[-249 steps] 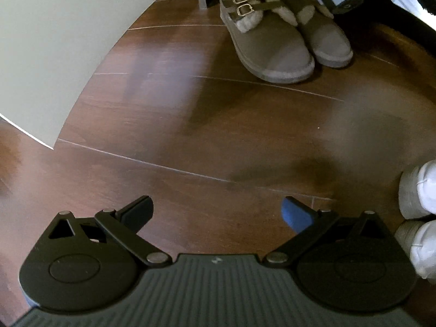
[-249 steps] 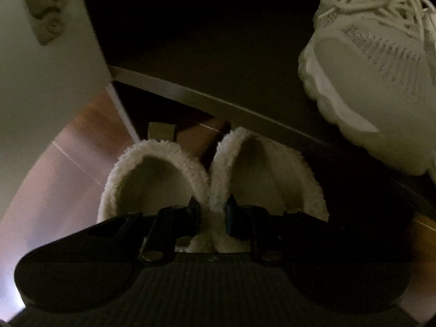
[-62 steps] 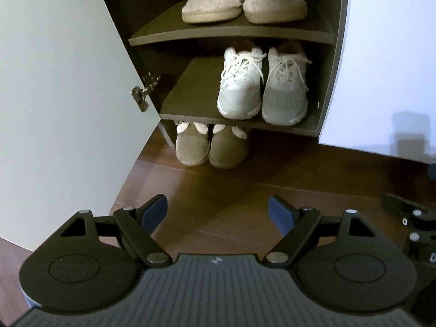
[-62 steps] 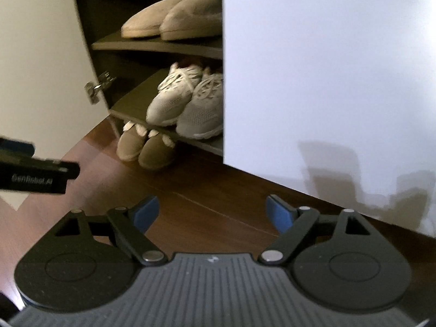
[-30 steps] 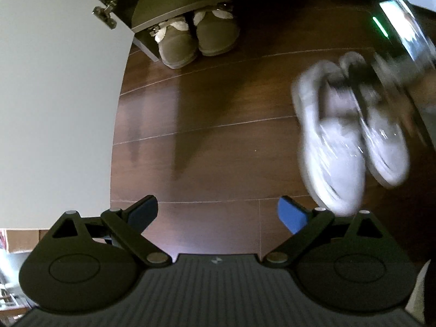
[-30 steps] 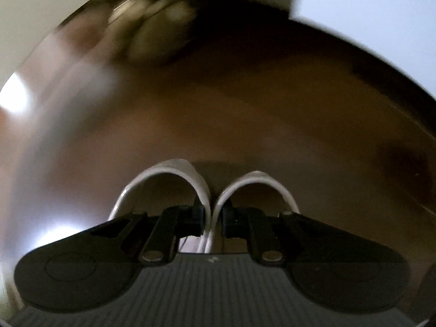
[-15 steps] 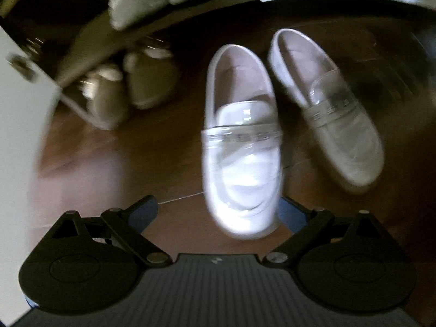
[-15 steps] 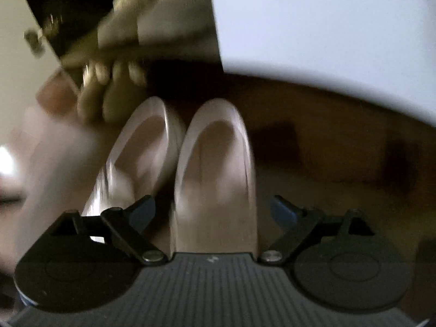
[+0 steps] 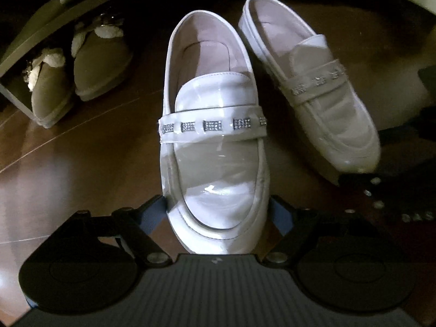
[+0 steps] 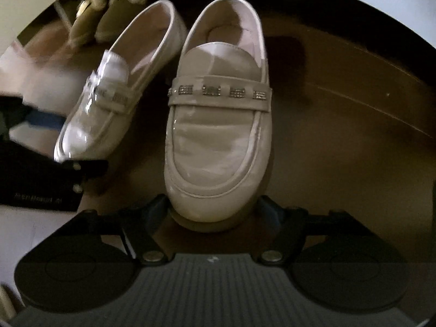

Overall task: Organize scattered shoes
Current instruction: 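Carry the white loafers to the cabinet and set them beside the sandals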

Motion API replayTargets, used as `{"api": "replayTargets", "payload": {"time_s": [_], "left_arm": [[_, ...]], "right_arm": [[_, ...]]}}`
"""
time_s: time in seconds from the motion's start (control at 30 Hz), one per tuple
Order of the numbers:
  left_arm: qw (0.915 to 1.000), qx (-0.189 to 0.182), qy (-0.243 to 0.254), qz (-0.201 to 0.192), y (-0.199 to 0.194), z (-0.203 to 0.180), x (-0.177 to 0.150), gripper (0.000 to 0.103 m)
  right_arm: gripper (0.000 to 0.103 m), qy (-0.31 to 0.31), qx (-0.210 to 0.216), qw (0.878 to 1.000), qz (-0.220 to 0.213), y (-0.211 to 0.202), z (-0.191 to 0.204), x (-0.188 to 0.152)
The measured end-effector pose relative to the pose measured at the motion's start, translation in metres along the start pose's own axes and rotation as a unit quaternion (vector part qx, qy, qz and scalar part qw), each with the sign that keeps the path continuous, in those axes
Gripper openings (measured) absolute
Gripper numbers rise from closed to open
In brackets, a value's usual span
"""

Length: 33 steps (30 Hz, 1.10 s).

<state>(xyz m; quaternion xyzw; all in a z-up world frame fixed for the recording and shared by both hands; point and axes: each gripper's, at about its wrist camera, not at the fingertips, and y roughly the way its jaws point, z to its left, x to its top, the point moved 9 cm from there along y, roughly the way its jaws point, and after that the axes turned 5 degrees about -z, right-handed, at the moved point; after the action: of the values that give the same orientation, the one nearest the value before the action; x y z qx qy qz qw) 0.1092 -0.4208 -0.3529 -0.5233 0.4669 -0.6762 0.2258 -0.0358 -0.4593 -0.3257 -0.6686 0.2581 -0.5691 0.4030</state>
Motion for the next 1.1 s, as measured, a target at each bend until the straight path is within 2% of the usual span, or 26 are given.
{"api": "replayTargets", "payload": {"time_s": [0.27, 0.53, 0.63, 0.7, 0.73, 0.77, 0.8, 0.87, 0.97, 1.07, 1.1], "left_arm": [[0.9985, 0.013, -0.044, -0.031, 0.024, 0.015, 0.045, 0.082], [0.9968, 0.018, -0.040, -0.067, 0.056, 0.037, 0.096, 0.083], [0.9967, 0.012, -0.034, -0.073, 0.061, 0.044, 0.104, 0.083], [0.9967, 0.000, -0.026, -0.077, 0.053, 0.046, 0.099, 0.074], [0.9966, -0.006, -0.020, -0.080, 0.048, 0.047, 0.095, 0.073], [0.9965, -0.019, -0.011, -0.081, 0.043, 0.045, 0.088, 0.073], [0.9959, -0.037, 0.000, -0.083, 0.036, 0.041, 0.080, 0.073], [0.9939, -0.068, 0.023, -0.084, 0.025, 0.032, 0.065, 0.073], [0.9926, -0.088, 0.045, -0.071, 0.030, 0.019, 0.058, 0.073], [0.9921, -0.100, 0.044, -0.063, 0.036, 0.009, 0.059, 0.074], [0.9919, -0.101, 0.044, -0.064, 0.039, 0.007, 0.060, 0.077]], "right_arm": [[0.063, -0.018, -0.021, 0.999, -0.026, 0.031, -0.010, 0.049], [0.061, -0.042, -0.020, 0.997, -0.053, 0.051, -0.029, 0.094], [0.060, -0.040, -0.007, 0.997, -0.060, 0.056, -0.032, 0.104], [0.058, -0.039, -0.006, 0.997, -0.065, 0.052, -0.032, 0.106], [0.058, -0.036, -0.007, 0.997, -0.069, 0.046, -0.033, 0.102], [0.056, -0.027, -0.007, 0.997, -0.068, 0.039, -0.037, 0.096], [0.036, -0.018, -0.007, 0.998, -0.067, 0.033, -0.040, 0.090], [0.017, 0.004, -0.004, 0.998, -0.059, 0.027, -0.043, 0.079], [0.015, 0.033, 0.001, 0.998, -0.054, 0.029, -0.044, 0.066], [0.014, 0.027, 0.004, 0.999, -0.045, 0.041, -0.039, 0.064], [0.014, 0.028, 0.004, 0.999, -0.044, 0.044, -0.038, 0.065]]}}
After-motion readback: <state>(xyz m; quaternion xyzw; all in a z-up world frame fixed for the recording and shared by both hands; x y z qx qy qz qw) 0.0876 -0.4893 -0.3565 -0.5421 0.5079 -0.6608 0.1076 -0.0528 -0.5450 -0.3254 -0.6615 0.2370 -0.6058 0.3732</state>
